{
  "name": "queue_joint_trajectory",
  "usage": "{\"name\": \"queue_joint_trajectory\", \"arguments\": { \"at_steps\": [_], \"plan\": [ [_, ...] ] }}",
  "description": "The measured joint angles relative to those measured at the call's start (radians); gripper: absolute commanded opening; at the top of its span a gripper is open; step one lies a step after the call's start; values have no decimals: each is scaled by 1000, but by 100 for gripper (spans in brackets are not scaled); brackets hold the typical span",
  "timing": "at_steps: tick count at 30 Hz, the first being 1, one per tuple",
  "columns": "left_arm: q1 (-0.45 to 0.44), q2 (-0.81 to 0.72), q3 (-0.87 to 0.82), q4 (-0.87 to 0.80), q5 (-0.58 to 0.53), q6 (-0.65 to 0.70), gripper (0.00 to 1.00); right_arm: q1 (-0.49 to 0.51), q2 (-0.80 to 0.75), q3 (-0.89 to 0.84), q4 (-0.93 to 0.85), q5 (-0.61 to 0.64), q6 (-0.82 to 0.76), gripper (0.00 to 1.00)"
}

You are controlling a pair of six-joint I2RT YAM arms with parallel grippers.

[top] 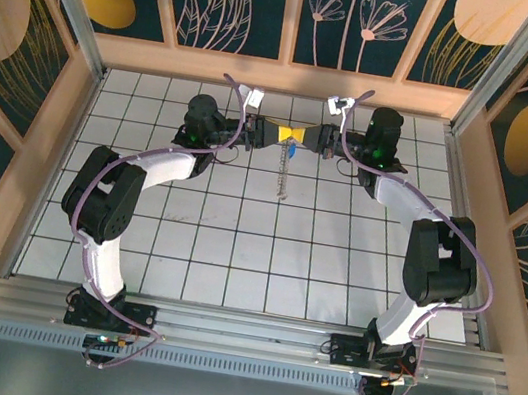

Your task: Put the keys on the keyring

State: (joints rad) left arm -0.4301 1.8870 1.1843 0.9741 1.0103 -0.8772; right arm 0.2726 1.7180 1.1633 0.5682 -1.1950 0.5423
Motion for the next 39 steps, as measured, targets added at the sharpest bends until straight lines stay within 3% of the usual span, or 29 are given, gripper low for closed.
{"name": "queue_joint_trajectory", "arguments": {
  "at_steps": [2,6,14,25,33,39],
  "plan": [
    [-1,0,0,4,-2,0,0,-3,-1,-2,5,0,6,21],
    [-9,0,0,25,-2,-1,0,-25,-24,-39,21,32,26,36],
    [-22,0,-1,57,-6,-31,0,-110,-179,-220,120,126,79,38],
    [-22,0,-1,97,-8,-61,0,4,-289,-385,122,330,-11,46],
    [-27,0,-1,117,6,-72,0,24,-286,-385,117,340,-87,46],
    [-36,0,-1,130,31,-83,0,24,-235,-367,145,277,-101,44]
  ]
}}
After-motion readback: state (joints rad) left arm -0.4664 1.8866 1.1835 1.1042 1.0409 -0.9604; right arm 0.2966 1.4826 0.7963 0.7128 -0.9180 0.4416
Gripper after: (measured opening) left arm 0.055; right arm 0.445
